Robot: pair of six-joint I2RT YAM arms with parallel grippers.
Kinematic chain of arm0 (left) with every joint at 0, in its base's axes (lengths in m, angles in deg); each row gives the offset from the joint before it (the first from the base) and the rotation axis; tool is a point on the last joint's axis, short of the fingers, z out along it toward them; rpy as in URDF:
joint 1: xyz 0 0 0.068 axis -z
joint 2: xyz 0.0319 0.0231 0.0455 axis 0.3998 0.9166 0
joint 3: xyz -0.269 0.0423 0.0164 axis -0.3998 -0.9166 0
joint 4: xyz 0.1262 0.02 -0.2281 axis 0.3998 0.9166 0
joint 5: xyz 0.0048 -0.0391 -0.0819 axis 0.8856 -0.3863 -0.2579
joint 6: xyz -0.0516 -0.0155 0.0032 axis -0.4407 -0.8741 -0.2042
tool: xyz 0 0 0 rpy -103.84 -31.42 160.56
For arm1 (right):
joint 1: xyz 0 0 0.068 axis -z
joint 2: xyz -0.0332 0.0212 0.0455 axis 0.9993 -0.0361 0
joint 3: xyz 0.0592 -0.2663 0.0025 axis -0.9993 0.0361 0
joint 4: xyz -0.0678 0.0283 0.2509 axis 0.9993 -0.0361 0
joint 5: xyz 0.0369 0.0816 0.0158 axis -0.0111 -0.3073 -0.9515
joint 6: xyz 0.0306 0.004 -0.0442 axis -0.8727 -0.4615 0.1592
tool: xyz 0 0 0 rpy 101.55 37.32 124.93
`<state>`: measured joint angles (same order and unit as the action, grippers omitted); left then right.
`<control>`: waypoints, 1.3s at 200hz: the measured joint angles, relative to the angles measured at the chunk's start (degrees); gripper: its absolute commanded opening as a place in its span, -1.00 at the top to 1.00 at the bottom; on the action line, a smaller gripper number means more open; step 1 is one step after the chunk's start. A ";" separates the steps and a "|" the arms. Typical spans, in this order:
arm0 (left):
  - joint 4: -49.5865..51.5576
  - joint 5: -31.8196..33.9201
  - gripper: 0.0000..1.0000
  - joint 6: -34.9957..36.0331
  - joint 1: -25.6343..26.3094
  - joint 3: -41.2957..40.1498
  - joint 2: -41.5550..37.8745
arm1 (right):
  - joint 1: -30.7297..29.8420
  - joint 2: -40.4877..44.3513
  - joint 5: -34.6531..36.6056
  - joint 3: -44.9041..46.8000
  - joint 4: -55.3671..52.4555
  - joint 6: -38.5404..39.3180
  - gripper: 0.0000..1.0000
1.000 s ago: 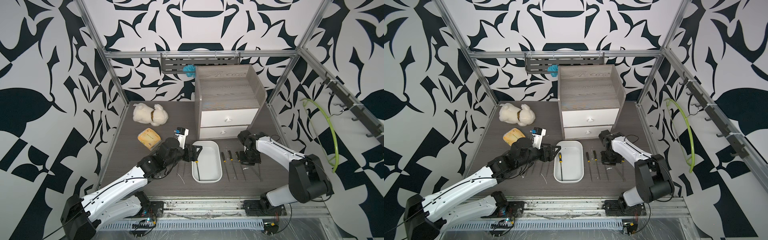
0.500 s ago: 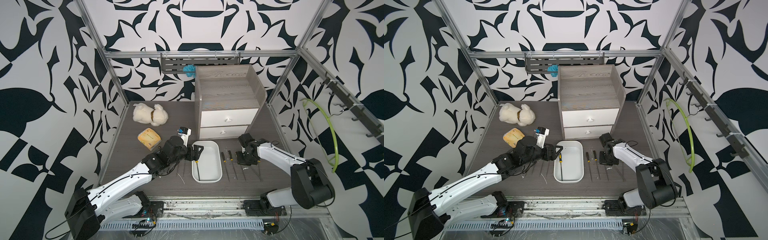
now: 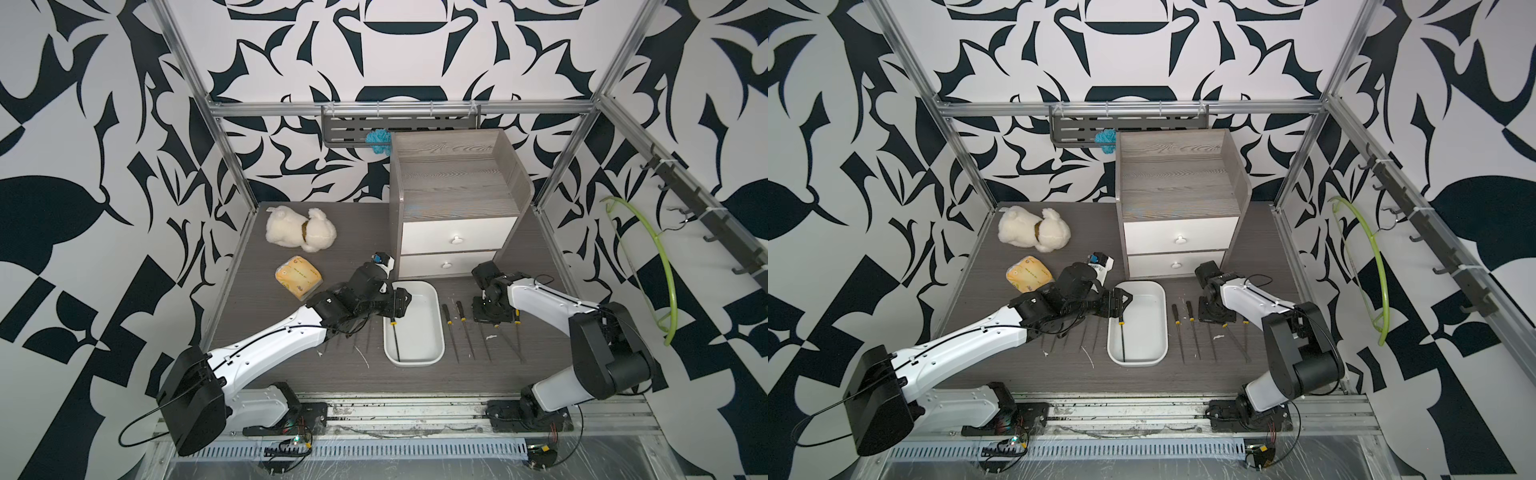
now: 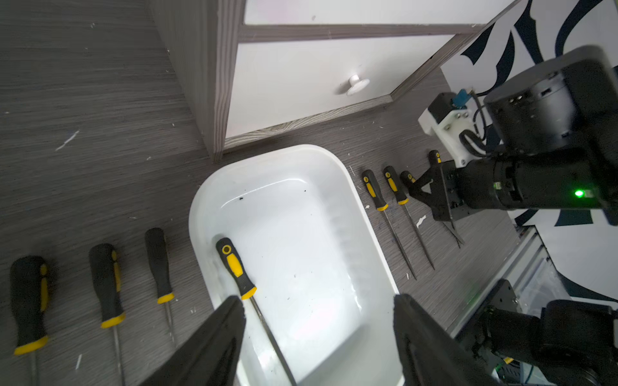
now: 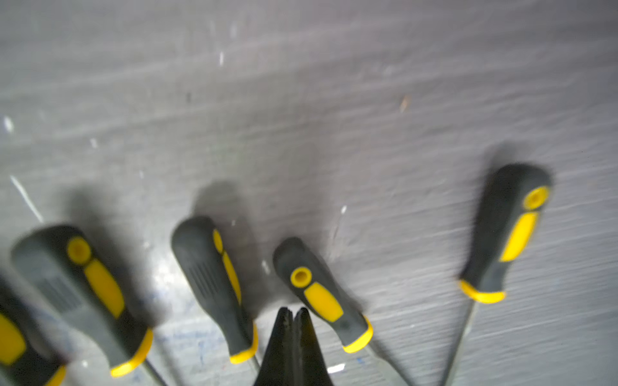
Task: Take the file tool out of the storage box
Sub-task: Pick up the file tool from the storage box.
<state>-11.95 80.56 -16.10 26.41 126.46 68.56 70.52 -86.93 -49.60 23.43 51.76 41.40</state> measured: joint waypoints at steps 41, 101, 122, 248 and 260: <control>0.90 -0.04 -0.52 0.02 0.28 0.00 0.31 | 1.11 -2.10 2.21 -1.25 -0.07 0.87 1.00; 1.01 -0.37 -0.53 0.02 0.37 0.00 0.31 | 1.70 -1.25 1.29 -1.38 0.35 1.14 0.96; 1.25 -0.57 -0.53 0.02 0.46 0.20 0.39 | 1.68 5.55 -0.70 -0.28 0.37 1.05 0.95; 12.72 7.69 0.17 0.87 -0.20 2.12 2.82 | -26.45 13.94 -18.32 1.77 13.55 -7.80 0.49; 12.79 7.96 0.24 1.14 -0.92 1.73 2.49 | -26.56 9.18 -19.47 -0.87 14.73 -7.43 0.46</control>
<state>0.84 88.52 -14.96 25.49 128.19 71.05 43.97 -77.75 -69.08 22.56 66.49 33.97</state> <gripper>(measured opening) 0.415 0.254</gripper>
